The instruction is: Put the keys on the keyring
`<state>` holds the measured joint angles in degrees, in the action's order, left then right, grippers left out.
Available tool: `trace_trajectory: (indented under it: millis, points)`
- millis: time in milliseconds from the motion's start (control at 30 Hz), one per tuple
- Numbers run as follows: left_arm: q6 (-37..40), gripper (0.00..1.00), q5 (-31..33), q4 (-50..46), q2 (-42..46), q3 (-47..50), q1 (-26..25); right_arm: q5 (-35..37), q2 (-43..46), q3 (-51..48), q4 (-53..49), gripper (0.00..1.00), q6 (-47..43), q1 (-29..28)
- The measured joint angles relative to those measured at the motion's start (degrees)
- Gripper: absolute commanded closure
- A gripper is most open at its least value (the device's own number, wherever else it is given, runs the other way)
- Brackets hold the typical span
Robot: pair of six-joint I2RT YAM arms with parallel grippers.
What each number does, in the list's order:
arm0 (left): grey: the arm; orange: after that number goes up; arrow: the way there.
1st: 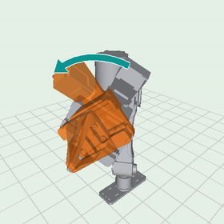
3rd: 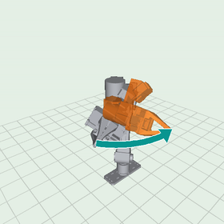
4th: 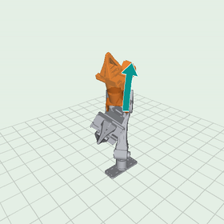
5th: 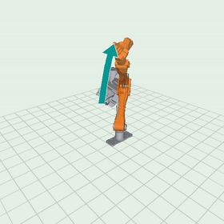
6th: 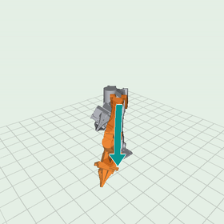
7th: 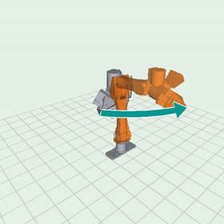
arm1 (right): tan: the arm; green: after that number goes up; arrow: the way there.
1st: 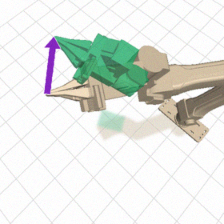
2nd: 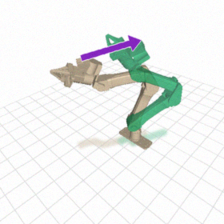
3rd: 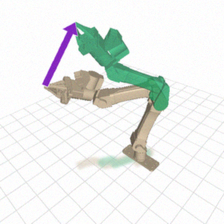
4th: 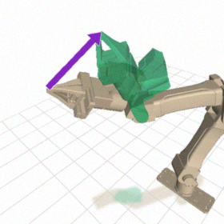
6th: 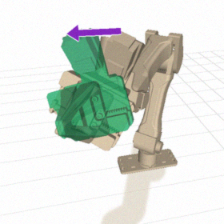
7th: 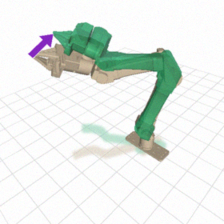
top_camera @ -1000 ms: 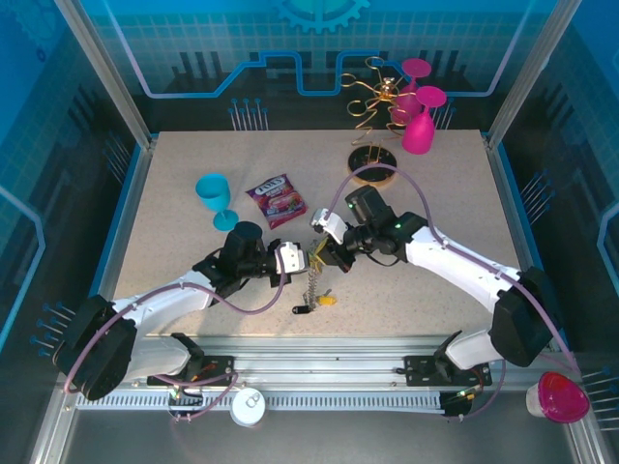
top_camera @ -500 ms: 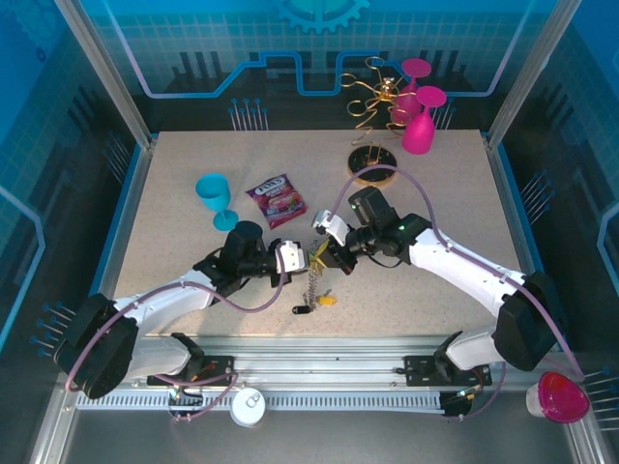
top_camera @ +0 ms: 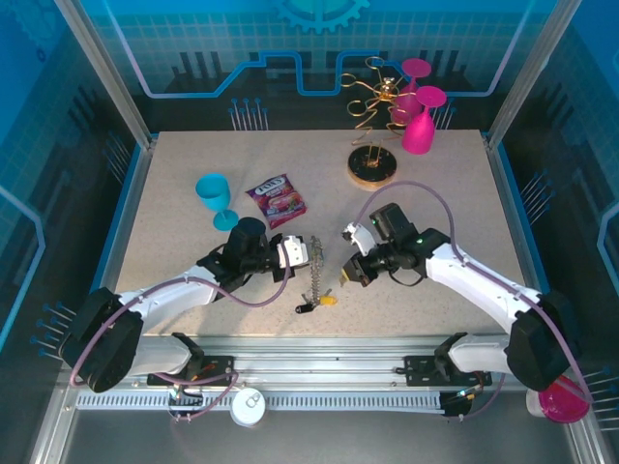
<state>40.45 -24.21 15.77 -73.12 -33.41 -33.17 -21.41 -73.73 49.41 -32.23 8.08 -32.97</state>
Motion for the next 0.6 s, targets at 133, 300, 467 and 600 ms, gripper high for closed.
trace_trajectory:
  millis: [133,300,467,600]
  points:
    - [0.0,1.0,0.0,0.0,0.0,0.0,0.0,3.3,-6.6,-0.8,-1.9,1.0,5.3,0.1]
    - [0.0,1.0,0.0,0.0,0.0,0.0,0.0,6.1,-14.3,0.1,-3.0,1.0,9.4,0.7]
    - [0.0,1.0,0.0,0.1,0.0,0.0,0.1,7.5,-17.8,2.3,-2.9,1.0,11.4,0.9]
    - [0.0,1.0,0.0,0.1,0.0,0.0,0.2,7.6,-19.7,3.0,-2.9,1.0,11.9,1.3]
